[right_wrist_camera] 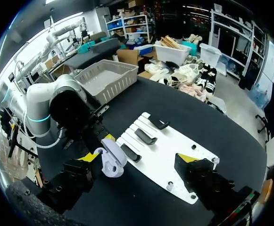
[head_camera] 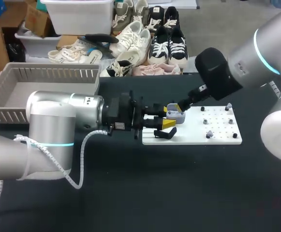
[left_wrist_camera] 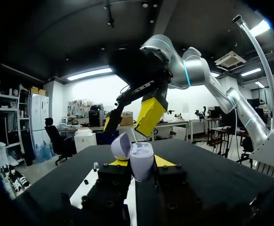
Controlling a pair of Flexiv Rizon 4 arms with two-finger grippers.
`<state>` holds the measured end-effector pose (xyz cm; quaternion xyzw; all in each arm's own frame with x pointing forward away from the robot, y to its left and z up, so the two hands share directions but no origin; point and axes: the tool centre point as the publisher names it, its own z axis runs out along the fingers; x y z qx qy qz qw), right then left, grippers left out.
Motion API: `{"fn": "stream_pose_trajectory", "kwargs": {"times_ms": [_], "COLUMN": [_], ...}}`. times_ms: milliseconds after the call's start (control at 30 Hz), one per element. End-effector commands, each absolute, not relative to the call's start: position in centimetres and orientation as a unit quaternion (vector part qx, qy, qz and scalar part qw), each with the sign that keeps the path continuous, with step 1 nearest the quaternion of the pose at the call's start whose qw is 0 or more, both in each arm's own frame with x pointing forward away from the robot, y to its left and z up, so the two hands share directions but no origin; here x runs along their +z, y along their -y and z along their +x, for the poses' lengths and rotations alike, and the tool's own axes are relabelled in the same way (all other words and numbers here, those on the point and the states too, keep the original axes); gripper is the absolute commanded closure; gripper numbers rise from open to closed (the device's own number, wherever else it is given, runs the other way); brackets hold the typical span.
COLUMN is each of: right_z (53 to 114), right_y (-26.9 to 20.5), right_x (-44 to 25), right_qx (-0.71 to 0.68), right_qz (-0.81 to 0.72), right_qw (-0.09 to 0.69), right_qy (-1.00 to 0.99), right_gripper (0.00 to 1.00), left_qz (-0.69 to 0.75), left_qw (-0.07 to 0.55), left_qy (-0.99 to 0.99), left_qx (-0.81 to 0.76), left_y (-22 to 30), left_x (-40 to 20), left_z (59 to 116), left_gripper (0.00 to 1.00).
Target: Pick up each earbud case from the left stands, insert the matching earbuds, close the lid, and place the case in the box.
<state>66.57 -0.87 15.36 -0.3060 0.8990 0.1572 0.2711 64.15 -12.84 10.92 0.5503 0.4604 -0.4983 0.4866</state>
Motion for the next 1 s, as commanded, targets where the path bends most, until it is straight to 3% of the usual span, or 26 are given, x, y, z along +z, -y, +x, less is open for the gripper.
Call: {"fn": "stream_pose_trajectory", "kwargs": {"times_ms": [33,500,1000], "right_z": [66.3,69.6,72.2], "right_y": [2.3,9.0,12.4], "right_x": [16.8,17.6,12.4], "right_qx": [0.105,-0.092,-0.116], "right_qz": [-0.299,-0.279,-0.214], "right_qw": [0.291,0.267,0.176], "right_qy": [-0.903,-0.918,-0.954], "right_gripper": [0.0,0.0,0.0], "left_qz": [0.55,0.55,0.55], "left_qw": [0.487,0.487,0.487], "left_qy": [-0.46,-0.46,-0.46], "left_qx": [-0.499,-0.499,-0.499], "left_y": [12.9,12.9,12.9], "left_x": [10.9,10.9,10.9], "left_z": [64.2,64.2,64.2], "left_gripper": [1.0,1.0,1.0]}}
